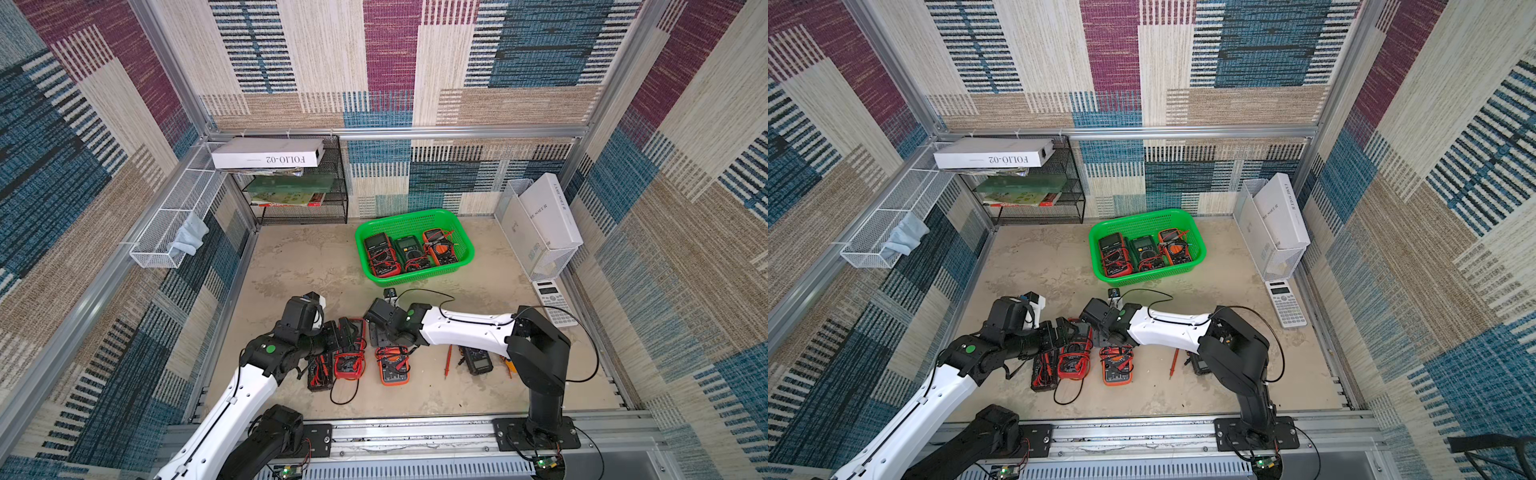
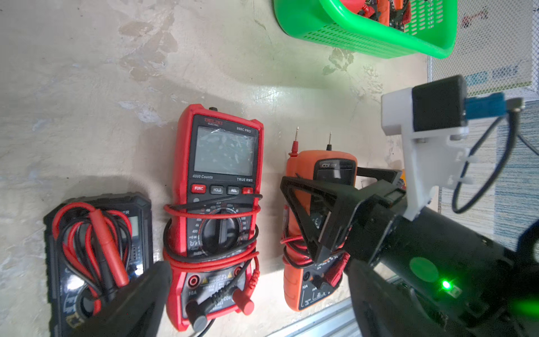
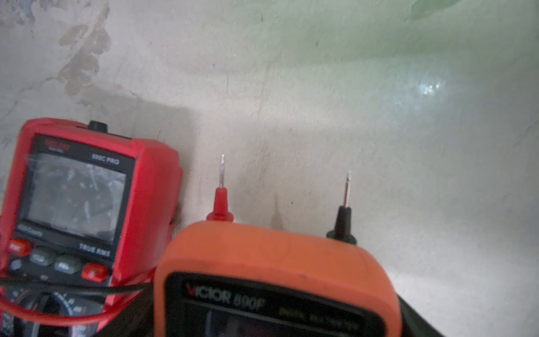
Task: Put the multimeter into the basket
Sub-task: Pick up the multimeter from the center of the board, then place the multimeter in the basket.
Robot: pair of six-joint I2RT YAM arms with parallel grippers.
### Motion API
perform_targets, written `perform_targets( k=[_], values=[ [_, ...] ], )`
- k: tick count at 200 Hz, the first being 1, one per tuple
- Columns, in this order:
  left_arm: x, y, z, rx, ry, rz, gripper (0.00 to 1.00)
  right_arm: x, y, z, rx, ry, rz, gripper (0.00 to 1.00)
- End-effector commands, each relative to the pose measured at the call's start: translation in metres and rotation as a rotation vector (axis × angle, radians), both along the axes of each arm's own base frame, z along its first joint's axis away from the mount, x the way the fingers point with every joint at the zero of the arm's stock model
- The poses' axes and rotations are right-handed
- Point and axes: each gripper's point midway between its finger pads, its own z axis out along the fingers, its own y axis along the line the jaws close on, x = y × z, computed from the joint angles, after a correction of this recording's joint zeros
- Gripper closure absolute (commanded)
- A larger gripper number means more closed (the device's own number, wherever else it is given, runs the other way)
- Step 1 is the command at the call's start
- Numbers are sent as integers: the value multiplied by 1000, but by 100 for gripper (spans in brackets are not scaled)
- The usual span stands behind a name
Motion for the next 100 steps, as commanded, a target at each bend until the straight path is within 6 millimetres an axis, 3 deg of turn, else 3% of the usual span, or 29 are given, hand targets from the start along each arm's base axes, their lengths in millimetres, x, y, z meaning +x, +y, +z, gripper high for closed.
perform_targets(
  k=[1,77,80,100],
  values=[
    [-2,-6,6,-14,-2,-41,0,7,0,12,13,-40,5,28],
    [13,-12,23,-27,-43,-58,0,25,-5,55,63,-100,47,28],
    [14,-13,24,-28,-47,-56,0,35,-12,57,65,-104,24,28],
    [20,-15,27,-33,-63,-53,0,46,-16,74,75,-131,26,28]
  ],
)
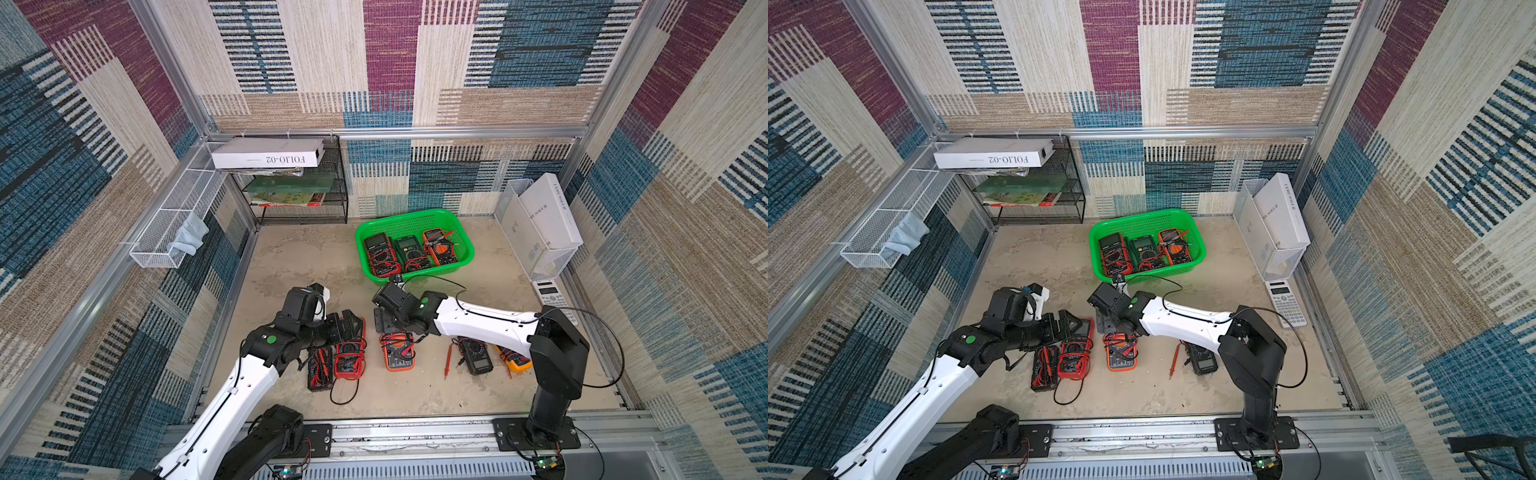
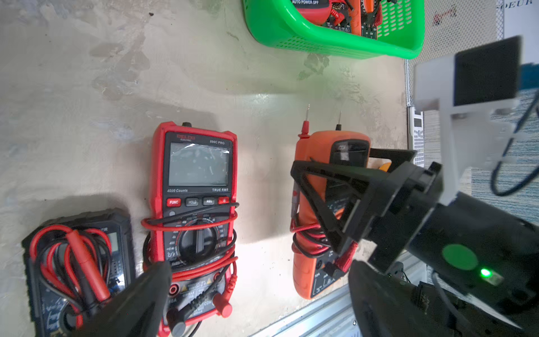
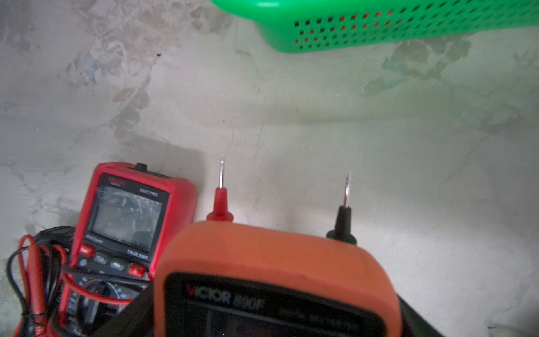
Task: Put the multimeter into the basket
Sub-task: Place the multimeter in the basket.
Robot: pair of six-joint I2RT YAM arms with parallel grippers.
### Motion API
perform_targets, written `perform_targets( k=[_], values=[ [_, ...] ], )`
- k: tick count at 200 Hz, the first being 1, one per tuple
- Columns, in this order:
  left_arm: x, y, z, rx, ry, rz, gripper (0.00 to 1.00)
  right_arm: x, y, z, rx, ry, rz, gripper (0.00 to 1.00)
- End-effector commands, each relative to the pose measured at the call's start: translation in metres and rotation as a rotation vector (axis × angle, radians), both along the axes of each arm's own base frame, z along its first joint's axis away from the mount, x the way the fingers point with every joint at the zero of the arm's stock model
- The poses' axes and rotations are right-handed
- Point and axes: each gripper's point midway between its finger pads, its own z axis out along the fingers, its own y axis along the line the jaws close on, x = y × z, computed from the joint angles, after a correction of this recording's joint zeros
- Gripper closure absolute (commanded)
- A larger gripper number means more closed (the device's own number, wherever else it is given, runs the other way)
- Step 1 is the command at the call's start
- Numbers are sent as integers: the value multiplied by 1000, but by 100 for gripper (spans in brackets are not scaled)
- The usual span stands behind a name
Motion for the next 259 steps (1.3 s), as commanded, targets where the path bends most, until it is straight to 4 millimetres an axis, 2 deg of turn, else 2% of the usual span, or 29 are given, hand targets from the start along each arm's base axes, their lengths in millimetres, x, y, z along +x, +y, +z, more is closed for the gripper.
perform_targets(
  k=[1,35,77,152,189,223,259],
  values=[
    [9,-3,8,-9,-39,-7,0,15,-2,25,20,-56,13,28],
    [21,-8,16,-20,-64,-11,0,31,-12,53,55,-101,11,30],
    [36,-15,25,-26,-84,-23,0,56,-34,79,93,-144,-24,30],
    [61,-30,38,-23,-94,-77,0,128,-74,109,137,-226,-99,31],
    [72,-38,44,-29,-101,-99,0,168,-85,126,155,-277,-117,31],
    [76,-43,46,-29,-101,-113,0,207,-85,129,161,-321,-121,31],
    [74,-45,43,-31,-92,-120,0,249,-82,118,120,-349,-111,31]
  ],
)
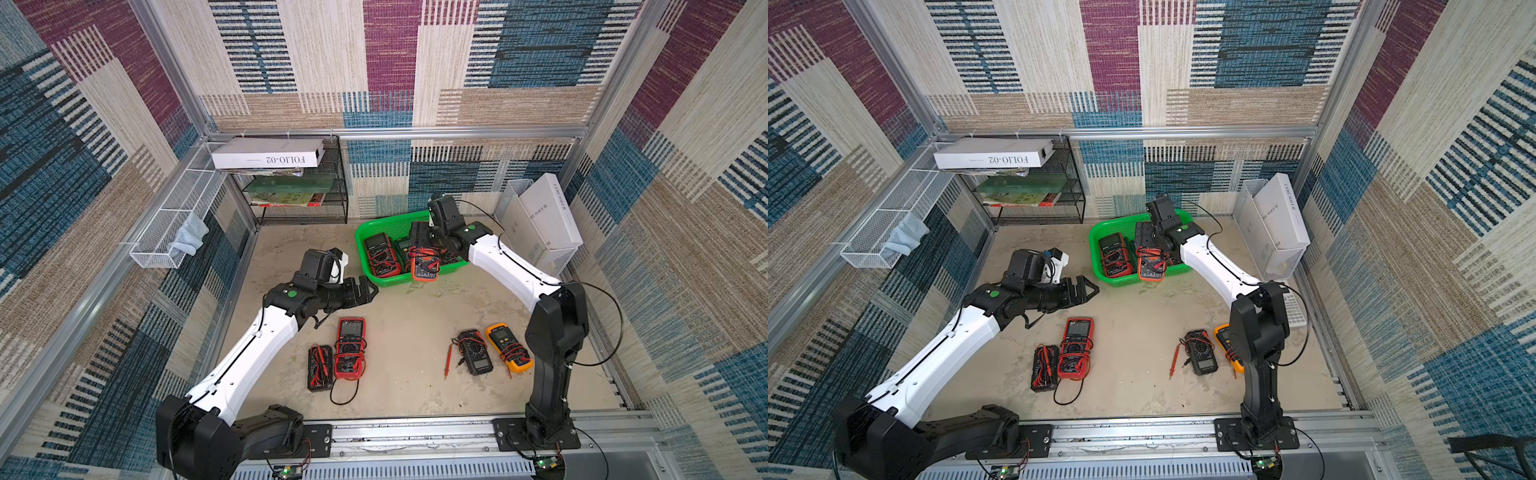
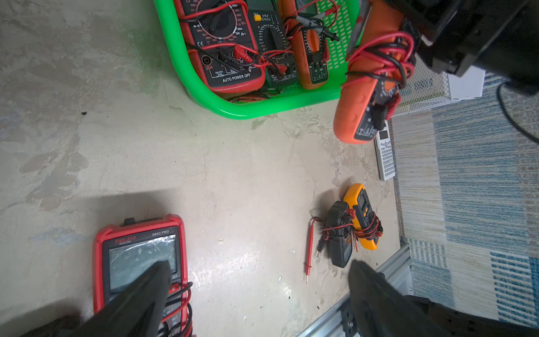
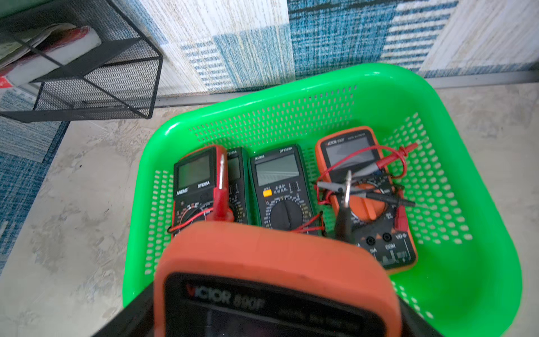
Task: Put the multimeter into the basket
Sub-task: Place the multimeter in the basket, then move the basket to the center of the board.
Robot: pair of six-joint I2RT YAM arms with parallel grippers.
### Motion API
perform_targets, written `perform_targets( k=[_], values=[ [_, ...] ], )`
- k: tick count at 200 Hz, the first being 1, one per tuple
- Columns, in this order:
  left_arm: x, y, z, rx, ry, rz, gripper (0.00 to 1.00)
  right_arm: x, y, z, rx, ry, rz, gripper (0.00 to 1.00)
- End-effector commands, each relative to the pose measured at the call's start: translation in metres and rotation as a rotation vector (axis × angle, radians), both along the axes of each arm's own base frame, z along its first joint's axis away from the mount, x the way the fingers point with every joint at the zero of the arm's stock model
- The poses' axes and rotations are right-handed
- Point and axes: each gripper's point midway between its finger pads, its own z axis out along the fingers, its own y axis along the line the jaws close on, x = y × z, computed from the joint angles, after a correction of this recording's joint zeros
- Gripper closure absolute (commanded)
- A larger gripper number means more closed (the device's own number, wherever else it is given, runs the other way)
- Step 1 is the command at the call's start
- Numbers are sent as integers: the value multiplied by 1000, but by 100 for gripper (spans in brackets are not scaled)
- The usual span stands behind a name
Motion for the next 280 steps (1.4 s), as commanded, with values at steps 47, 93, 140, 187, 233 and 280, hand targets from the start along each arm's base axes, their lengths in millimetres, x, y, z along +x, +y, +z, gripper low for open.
perform_targets(
  k=[47,93,140,187,233,280],
  values=[
    [-3,-5,2,-11,-2,-27,0,72,24,-14,-67,-101,53,31],
    [-5,-8,2,-12,8,-41,0,95,34,-49,-92,-75,70,31],
    [-7,-8,0,-8,12,-52,0,99,33,-74,-108,-40,81,31],
    [-5,-12,1,-12,12,-63,0,81,39,-98,-167,8,112,30],
    [-7,-13,-2,-15,17,-70,0,58,43,-116,-190,55,122,29],
    [-8,-16,-4,-18,22,-74,0,36,46,-126,-172,93,117,24]
  ],
)
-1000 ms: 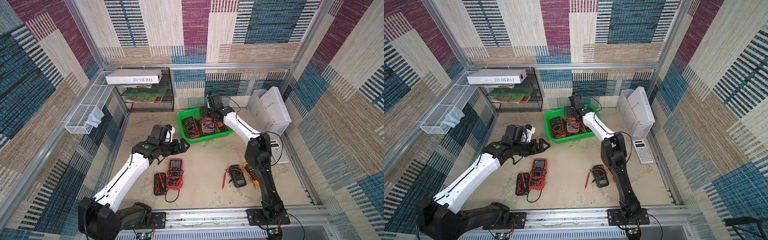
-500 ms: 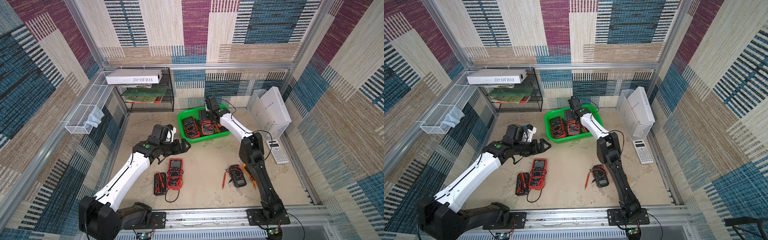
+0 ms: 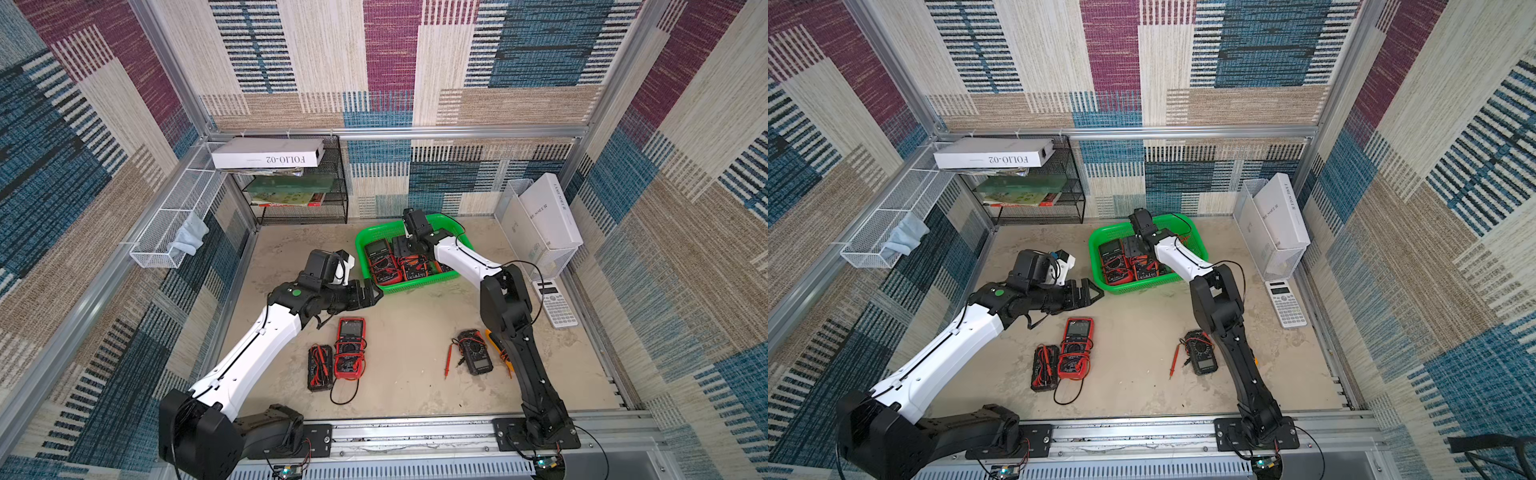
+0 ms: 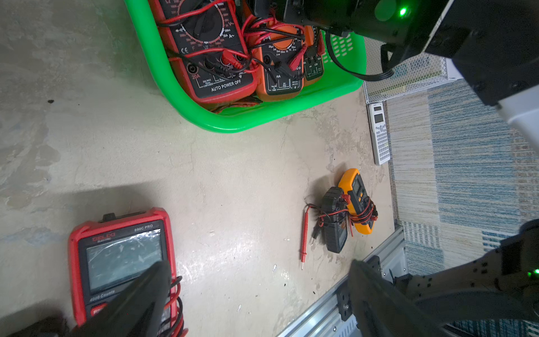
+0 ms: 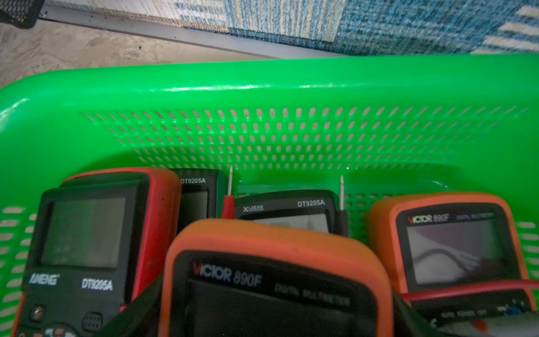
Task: Put the multimeter into the basket
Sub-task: Move the basket to the center of the board.
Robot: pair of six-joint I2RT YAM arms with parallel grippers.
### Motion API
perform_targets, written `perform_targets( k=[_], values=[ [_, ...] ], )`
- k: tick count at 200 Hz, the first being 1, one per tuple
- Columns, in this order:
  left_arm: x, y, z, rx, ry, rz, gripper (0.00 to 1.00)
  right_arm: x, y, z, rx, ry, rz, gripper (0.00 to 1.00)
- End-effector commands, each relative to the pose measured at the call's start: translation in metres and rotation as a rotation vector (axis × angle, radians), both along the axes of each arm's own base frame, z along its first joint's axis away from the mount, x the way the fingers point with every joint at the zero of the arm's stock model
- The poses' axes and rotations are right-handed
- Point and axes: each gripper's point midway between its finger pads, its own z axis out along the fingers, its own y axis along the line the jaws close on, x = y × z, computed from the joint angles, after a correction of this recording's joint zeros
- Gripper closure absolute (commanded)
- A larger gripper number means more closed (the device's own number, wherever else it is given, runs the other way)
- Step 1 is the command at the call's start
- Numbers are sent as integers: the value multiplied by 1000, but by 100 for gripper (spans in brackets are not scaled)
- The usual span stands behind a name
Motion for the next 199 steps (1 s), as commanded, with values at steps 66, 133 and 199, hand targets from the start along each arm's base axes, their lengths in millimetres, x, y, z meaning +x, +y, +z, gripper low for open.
perform_targets(
  k=[66,133,199],
  values=[
    [-2,-8,1,-3,-8,-25,0,-14,0,-1,16,30,-42,0],
    [-2,-9,1,8,-15,-26,0,-7,-2,23,82,17,-52,0],
    [-4,-6,-4,28,-17,-22,0,-20,-1,63,111,-22,-40,0]
  ],
)
